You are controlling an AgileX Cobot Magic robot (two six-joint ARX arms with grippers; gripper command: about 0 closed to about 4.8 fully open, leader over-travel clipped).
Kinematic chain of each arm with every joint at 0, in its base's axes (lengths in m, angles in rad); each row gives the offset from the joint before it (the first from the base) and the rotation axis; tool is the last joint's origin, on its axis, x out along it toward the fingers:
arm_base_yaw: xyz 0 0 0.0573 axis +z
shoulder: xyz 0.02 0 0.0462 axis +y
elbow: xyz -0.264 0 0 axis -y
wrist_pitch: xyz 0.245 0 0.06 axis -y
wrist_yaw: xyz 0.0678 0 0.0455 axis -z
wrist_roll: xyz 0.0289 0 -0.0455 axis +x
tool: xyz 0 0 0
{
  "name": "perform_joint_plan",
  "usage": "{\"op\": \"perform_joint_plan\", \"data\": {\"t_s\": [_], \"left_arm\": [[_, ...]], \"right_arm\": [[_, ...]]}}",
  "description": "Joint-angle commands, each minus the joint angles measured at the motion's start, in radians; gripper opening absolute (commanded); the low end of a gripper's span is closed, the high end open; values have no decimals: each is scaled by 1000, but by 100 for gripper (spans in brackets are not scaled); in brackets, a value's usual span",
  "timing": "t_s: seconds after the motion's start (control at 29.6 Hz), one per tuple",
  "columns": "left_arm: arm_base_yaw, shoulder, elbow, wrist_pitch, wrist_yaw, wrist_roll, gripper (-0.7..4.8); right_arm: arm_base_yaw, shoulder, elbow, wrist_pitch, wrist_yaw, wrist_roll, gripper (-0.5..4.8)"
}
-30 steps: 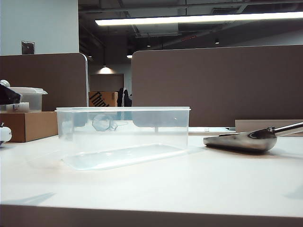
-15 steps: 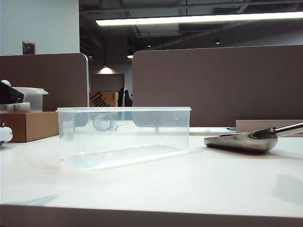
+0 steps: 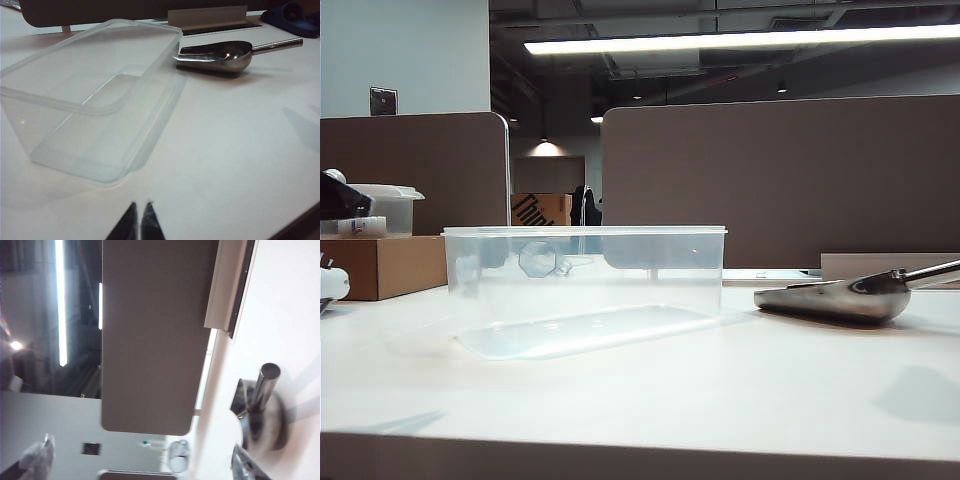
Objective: Pick up the metal ice scoop from the table and place it inside the transparent plastic box.
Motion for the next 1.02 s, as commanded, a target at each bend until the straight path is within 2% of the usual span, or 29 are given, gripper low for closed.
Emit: {"op": "perform_joint_plan", "data": {"t_s": [0.03, 0.27, 0.54, 0.64, 0.81, 1.02], "left_arm": [[-2, 1, 0, 10, 2, 0, 21], [-9, 2, 0, 10, 2, 0, 21], [-10, 2, 0, 10, 6, 0, 21], [-10, 2, 0, 10, 5, 0, 21], [-10, 2, 0, 10, 5, 0, 21], [-10, 3, 0, 10, 5, 0, 21]], "right_arm": [[0, 107, 36, 44, -2, -88, 479], [1, 449, 45, 254, -77, -60, 479], [2, 932, 55, 737, -89, 34, 479], [2, 1102, 94, 842, -97, 50, 479], [2, 1356, 206, 930, -178, 48, 479], [5, 1522, 292, 950, -129, 51, 479]]}}
